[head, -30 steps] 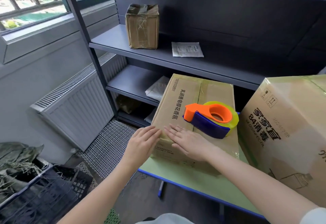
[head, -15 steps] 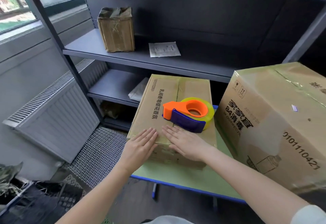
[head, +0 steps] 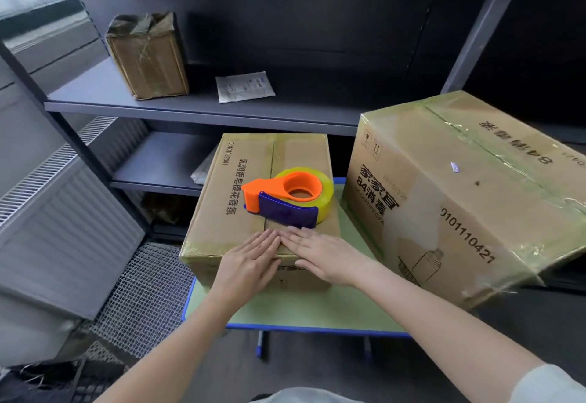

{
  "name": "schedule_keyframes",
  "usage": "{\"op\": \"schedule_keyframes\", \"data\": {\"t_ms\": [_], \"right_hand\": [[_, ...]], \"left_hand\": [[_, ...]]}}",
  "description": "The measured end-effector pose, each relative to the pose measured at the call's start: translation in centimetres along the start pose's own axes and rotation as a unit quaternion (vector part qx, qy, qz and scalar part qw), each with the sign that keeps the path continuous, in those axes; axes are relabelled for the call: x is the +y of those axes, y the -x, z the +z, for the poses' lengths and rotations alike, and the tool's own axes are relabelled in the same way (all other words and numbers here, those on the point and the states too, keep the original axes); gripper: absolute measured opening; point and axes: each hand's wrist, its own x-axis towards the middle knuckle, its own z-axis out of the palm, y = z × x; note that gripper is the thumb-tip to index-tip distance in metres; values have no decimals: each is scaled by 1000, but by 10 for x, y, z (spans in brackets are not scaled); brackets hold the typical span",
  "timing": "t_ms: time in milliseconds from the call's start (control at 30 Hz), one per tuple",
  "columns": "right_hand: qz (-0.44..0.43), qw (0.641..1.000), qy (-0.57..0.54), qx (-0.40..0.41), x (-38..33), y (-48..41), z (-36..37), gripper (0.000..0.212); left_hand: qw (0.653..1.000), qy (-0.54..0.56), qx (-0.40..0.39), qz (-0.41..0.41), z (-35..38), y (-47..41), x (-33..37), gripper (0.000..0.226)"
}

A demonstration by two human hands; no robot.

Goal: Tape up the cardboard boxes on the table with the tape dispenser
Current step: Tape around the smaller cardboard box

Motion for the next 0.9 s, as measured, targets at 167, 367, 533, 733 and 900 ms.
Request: {"op": "schedule_keyframes", "data": {"t_ms": [167,367,533,733,900], "right_hand": [[66,990,-13,121,25,41,-18,36],[155,986,55,31,35,54,-24,47],[142,987,49,-48,33,47,-27,58],[142,985,69,-75,30,40,-33,63],[160,981,84,-72,22,31,-39,54]], "left_hand": [[998,10,-2,66,19,-32,35,37],[996,39,-13,83,38,-51,51,37],[996,26,17,78,45,-47,61,30],[998,26,7,63,46,-46,61,34],[998,25,6,49,45,-47,67,35]]}}
